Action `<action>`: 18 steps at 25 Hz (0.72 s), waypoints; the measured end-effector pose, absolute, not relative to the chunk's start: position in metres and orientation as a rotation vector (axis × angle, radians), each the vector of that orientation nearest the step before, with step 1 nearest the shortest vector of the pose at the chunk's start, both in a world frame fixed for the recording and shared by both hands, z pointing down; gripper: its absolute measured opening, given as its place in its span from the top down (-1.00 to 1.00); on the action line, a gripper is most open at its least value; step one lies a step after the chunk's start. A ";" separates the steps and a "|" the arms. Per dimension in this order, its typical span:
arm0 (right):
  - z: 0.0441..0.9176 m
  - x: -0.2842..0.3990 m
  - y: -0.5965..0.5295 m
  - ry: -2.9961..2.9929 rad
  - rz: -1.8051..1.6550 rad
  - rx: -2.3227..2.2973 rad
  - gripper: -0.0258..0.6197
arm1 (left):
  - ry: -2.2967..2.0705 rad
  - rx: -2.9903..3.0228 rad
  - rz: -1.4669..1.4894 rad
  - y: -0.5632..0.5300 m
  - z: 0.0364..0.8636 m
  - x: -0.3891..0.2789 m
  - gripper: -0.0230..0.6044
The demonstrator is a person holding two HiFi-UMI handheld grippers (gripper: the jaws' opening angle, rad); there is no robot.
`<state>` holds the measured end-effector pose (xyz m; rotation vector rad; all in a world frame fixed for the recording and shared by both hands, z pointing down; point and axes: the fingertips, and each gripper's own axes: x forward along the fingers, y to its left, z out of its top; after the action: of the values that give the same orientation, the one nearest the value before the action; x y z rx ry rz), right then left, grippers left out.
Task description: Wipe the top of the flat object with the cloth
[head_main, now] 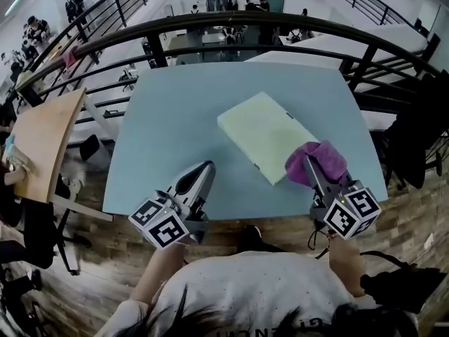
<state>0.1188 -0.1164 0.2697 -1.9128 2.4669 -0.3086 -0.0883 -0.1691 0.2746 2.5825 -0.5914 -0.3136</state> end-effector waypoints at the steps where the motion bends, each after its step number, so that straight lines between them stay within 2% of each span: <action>1: 0.269 0.121 -0.127 2.478 -0.308 -1.912 0.82 | -0.597 2.573 -0.312 -0.176 0.275 -0.086 0.93; 11: 0.278 0.139 -0.247 2.630 -0.318 -1.709 0.82 | -0.786 2.505 -0.136 -0.267 0.328 -0.035 0.93; 16: 0.284 0.118 -0.306 2.783 -0.274 -1.472 0.82 | -0.876 2.333 -0.119 -0.311 0.376 -0.014 0.95; 18: 0.296 0.102 -0.331 2.854 -0.280 -1.386 0.82 | -0.890 2.265 -0.070 -0.323 0.397 -0.007 0.86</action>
<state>0.1015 -0.3308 0.2964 -1.3859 2.8545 -0.2800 -0.0068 -0.3233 0.3975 2.2653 -0.8904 -0.0705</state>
